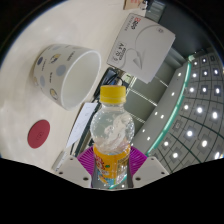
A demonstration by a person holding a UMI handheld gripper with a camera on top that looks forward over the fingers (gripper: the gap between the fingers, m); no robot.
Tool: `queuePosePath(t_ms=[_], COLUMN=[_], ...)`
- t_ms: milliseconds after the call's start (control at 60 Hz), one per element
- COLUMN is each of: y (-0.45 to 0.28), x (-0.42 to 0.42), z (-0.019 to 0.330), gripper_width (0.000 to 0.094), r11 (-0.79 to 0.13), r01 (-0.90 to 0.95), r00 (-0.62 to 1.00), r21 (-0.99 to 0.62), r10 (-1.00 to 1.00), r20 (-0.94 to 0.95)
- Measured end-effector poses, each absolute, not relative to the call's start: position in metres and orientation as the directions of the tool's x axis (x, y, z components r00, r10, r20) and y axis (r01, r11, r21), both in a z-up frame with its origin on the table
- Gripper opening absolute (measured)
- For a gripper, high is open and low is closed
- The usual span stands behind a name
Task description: Pour water
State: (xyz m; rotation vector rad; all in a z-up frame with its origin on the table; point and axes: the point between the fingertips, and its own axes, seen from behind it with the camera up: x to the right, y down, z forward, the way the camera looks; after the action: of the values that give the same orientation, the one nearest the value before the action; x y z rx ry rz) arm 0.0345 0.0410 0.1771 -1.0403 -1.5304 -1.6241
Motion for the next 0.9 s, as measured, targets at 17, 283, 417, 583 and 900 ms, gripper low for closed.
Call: queuePosePath(t_ms=[17,283,417,583,900], y=[0.042,0.028,0.012,0.004,0.023], x=[0.034,0.034,0.032,0.041,0.068], z=[0.177,0.211,0.223,0.204,0.102], gripper_width=[0.0409,0.0411,0.0415,0.0417,0.0417], r11=[-0.089,-0.110,-0.139,-0.205,-0.336], r01=[0.885,0.993,0.878,0.545,0.088], r00=[-0.453,0.058,0.475,0.838,0.987], r21=[0.457,-0.048,-0.457,-0.813,-0.938], r10=[0.056,0.089,0.141,0.178,0.158], r20=[0.890,0.994,0.869,0.516,0.036])
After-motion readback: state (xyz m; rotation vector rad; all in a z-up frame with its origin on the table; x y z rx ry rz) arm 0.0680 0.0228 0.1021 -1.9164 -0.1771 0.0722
